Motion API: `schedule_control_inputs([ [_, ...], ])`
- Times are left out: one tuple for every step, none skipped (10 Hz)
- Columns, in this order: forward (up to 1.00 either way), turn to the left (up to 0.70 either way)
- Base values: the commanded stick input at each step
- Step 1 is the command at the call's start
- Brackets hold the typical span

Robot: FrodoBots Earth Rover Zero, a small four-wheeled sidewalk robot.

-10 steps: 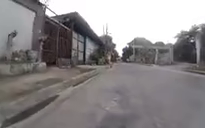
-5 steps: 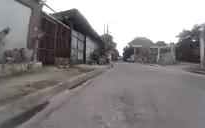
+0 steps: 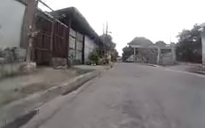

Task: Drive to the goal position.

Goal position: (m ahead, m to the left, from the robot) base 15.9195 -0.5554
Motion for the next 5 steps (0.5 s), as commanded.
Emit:
schedule_control_inputs([
  [0.70, -0.34],
  [0.70, -0.15],
  [0.70, 0.00],
  [0.70, -0.03],
  [0.70, -0.08],
])
